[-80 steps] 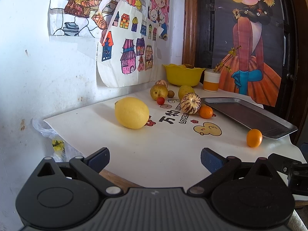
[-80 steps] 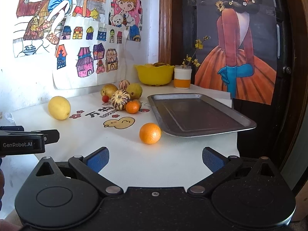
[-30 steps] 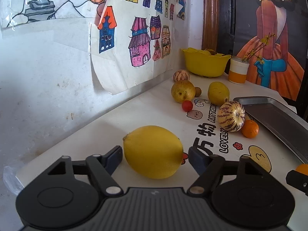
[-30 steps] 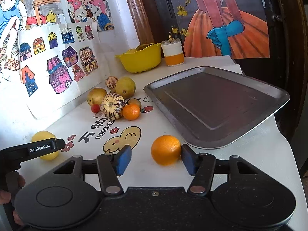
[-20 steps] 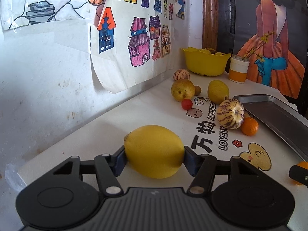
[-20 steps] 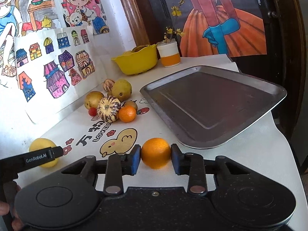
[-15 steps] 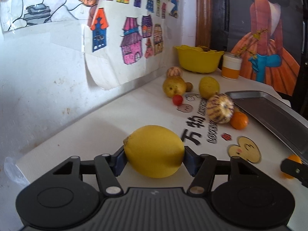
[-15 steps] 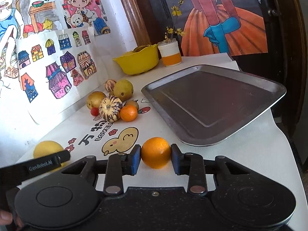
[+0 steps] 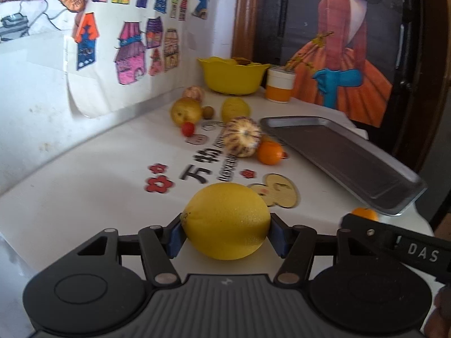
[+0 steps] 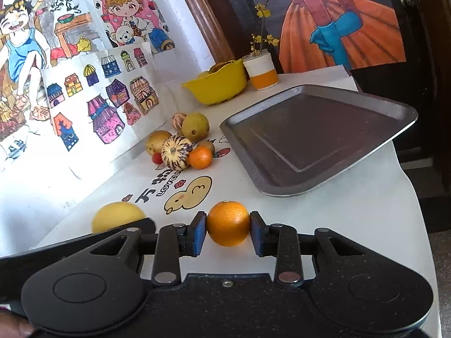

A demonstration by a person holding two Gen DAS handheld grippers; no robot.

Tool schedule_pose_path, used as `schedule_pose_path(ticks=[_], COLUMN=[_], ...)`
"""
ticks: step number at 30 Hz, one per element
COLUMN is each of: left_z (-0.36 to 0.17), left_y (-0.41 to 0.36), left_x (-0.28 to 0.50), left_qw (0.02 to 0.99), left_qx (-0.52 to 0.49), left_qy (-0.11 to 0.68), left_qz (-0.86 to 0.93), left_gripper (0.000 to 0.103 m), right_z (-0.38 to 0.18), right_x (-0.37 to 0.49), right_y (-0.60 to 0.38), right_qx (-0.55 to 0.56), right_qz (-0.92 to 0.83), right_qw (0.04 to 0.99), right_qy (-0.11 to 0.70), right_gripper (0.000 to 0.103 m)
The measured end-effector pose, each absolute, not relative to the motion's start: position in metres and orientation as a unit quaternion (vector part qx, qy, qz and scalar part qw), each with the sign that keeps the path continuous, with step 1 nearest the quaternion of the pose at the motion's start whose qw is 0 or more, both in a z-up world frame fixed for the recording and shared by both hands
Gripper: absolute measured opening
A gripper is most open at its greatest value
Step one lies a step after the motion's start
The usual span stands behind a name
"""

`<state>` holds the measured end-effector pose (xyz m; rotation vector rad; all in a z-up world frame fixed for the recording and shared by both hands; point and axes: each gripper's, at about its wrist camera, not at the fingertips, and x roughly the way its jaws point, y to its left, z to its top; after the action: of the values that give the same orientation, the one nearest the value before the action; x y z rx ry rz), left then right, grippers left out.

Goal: Organize fruits
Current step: 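Carry the orange and lemon into the metal tray and open both tools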

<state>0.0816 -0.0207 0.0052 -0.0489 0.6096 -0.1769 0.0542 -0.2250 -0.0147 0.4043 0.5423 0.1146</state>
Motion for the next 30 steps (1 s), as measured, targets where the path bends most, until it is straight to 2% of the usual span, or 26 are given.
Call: schedule_pose_path(ticks=[12,21,30], left_z=[0.024,0.050,0.044], left_y=[-0.047,-0.079,-0.111], left_x=[0.092,0.146,0.221], left_qw=[0.943,0.940,0.931], left_qx=[-0.047,-0.078,-0.085], left_qy=[0.299,0.281,0.310], left_qz=[-0.140,-0.175,-0.174], left_gripper=[0.064,0.064,0.064], right_z=[0.021,0.046,0.022], right_x=[0.054,0.125,0.194], right_y=[-0.276,-0.324,-0.342], right_qx=[0.198,0.181,0.244], right_qz=[0.074,0.069,0.061], right_qw=[0.950,0.955,0.932], right_qy=[0.229,0.226,0.261], right_gripper=[0.035,0.035,0.035])
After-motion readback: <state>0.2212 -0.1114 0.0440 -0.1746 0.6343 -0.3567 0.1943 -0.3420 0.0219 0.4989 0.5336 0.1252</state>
